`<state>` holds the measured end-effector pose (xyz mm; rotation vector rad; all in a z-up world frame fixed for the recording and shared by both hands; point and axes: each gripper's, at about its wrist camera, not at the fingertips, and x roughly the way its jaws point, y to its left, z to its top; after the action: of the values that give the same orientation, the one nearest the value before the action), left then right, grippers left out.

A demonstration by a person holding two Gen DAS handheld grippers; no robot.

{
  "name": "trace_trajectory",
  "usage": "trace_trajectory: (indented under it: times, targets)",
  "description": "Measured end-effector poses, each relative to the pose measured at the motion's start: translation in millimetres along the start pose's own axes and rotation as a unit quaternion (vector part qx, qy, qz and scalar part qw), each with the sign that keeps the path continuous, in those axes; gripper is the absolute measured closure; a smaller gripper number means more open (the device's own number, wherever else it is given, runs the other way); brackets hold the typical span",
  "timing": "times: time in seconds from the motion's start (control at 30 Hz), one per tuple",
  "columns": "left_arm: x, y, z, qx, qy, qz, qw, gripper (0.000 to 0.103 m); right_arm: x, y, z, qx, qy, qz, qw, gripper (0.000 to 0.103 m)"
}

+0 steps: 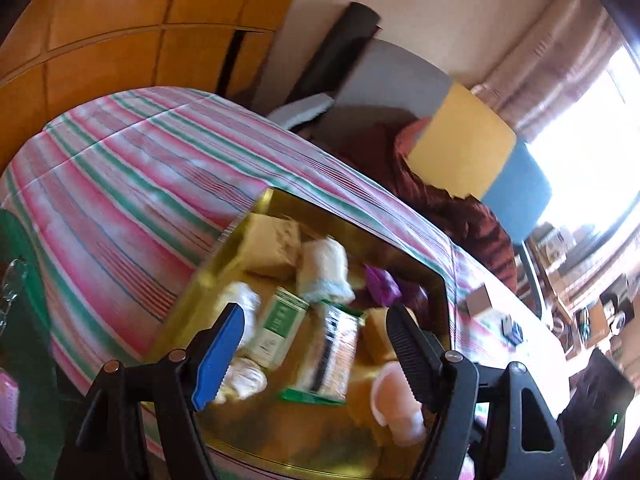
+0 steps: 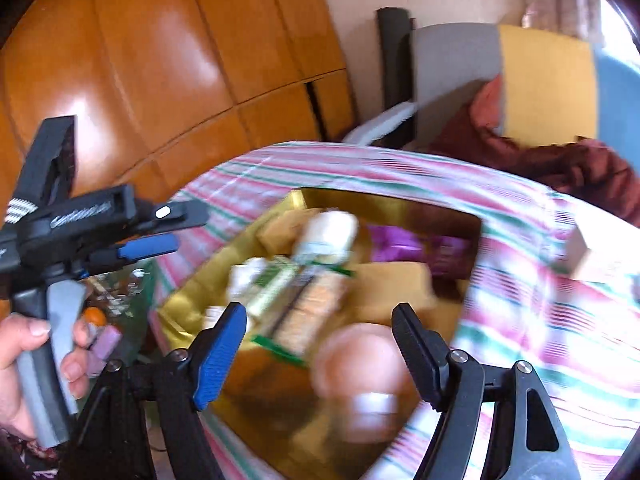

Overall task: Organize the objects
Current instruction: 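Lower the orange bottle and white rope into the tray and open both tools, then move both open tools toward the white box and blue tissue pack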

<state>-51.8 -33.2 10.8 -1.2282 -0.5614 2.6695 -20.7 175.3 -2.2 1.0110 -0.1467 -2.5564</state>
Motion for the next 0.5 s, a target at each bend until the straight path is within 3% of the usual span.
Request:
trace_trajectory:
  times: [0.27,0.5]
  targets:
    - [13.7,-56.2,-34.3,0.082,0.02,-0.049,0.9952,0.028,-13.1,-62.0,-20.7,0.044,0.018,-0.06,0.997,0.027]
    - [20.9,-102.7,-71.7,0.151,0.046,-0.108,0.9814,0.028,-28.9,-132.7,-57.4,0.101,0.039,-0.124,0.986,0.025]
